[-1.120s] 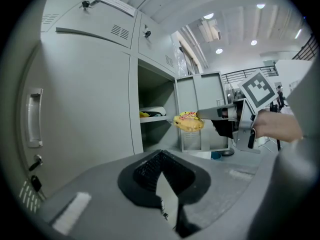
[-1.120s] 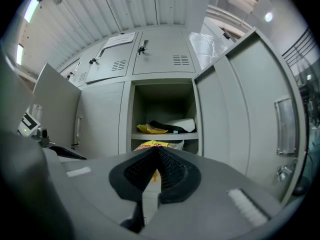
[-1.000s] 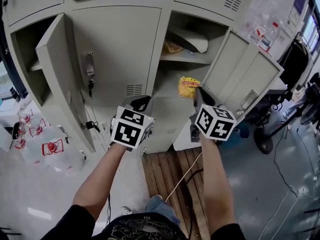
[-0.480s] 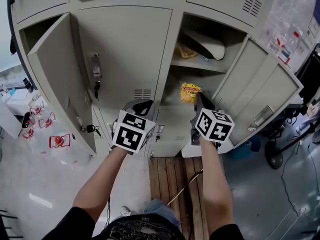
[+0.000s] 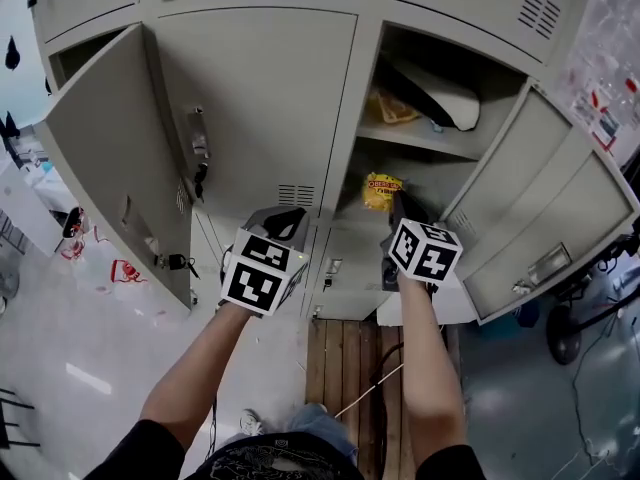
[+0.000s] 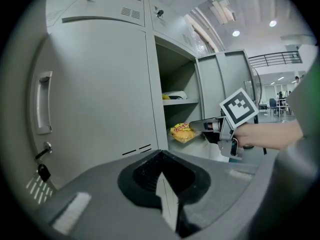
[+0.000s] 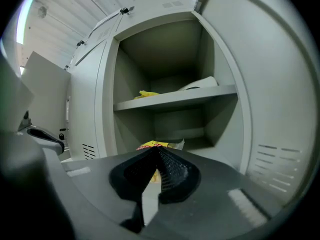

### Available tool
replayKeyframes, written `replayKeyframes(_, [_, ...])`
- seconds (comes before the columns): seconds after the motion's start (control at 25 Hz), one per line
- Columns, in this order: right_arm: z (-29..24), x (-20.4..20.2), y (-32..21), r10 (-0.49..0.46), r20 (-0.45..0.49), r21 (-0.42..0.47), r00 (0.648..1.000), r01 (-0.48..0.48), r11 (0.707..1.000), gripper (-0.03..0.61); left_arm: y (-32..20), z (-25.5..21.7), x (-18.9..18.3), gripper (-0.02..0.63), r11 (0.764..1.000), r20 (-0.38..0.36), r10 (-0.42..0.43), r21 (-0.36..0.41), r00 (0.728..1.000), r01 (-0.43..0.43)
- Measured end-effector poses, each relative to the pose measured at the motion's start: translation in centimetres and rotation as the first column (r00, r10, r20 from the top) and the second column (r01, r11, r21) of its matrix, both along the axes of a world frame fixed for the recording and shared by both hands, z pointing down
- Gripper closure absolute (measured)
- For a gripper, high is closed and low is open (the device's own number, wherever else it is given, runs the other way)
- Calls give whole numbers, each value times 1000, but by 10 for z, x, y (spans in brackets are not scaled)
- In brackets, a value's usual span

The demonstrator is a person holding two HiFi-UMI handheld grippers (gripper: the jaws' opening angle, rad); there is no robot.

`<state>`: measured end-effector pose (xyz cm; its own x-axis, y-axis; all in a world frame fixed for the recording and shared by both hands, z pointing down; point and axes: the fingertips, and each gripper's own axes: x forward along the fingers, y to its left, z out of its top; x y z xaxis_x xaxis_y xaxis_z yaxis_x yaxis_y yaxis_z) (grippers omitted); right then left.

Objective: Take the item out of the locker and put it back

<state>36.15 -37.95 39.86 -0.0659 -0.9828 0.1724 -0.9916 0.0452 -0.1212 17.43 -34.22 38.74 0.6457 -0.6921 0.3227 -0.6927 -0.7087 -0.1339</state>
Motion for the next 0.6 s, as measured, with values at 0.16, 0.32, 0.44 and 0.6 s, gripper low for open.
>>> replayKeyframes(0.16, [17,3,-14,-19,7,-25,1000,19,1000,555,-4,5,4,612,1000,5,-21,-7,1000,21])
replayKeyframes(0.32, [30,10,-26,-26,17,-43,1000,27,999,555,-7,9,10,612,1000,13,-30,-5,999,30])
replayKeyframes(0.44, [36,13,-33,-33,21,-52,999,34,998,555,-8,12,13,612,999,23,-38,-6,999,39])
replayKeyframes(0.6, [44,14,-42,-40,25,-66,999,42,997,555,-9,14,14,612,999,36,-48,-6,998,49])
